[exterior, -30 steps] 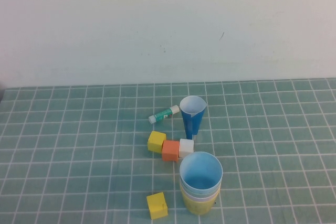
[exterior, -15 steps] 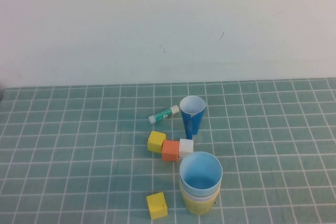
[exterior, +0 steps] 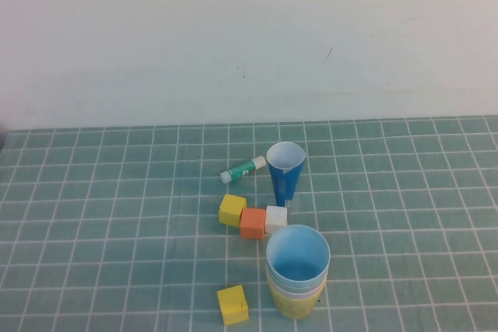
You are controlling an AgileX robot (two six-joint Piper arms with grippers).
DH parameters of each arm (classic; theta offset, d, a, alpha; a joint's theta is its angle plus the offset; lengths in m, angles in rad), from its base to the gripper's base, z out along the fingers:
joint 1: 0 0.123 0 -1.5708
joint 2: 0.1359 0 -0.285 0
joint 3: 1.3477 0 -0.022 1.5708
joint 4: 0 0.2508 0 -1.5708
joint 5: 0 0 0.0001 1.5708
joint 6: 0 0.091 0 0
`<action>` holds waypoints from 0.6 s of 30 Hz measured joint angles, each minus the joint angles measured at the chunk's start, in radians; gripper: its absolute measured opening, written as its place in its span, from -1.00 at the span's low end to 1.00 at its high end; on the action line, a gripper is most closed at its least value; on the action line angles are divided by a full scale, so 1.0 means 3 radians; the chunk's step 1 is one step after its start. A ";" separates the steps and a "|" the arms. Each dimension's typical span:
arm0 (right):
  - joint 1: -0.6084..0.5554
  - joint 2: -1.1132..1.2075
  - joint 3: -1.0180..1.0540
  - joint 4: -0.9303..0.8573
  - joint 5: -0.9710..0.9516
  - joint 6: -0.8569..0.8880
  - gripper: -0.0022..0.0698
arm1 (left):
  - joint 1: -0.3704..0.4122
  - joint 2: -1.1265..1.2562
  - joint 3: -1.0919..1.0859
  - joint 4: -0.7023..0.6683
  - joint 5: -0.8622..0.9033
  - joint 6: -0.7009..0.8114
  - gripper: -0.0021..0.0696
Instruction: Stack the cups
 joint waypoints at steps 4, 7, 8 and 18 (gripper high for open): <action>0.0000 0.0000 0.0000 0.0000 0.0000 -0.0025 -0.95 | 0.0000 0.0000 0.0000 0.0000 0.0000 0.0000 -0.95; 0.0000 0.0000 0.0000 0.0000 0.0000 -0.0172 -0.95 | 0.0000 0.0000 0.0000 0.0000 0.0000 0.0000 -0.95; 0.0000 0.0000 0.0000 0.0000 0.0000 -0.0192 -0.95 | 0.0000 0.0000 0.0000 0.0000 0.0000 0.0000 -0.95; 0.0000 0.0000 0.0000 0.0000 0.0000 -0.0254 -0.95 | 0.0000 0.0000 0.0000 0.0000 0.0000 0.0000 -0.95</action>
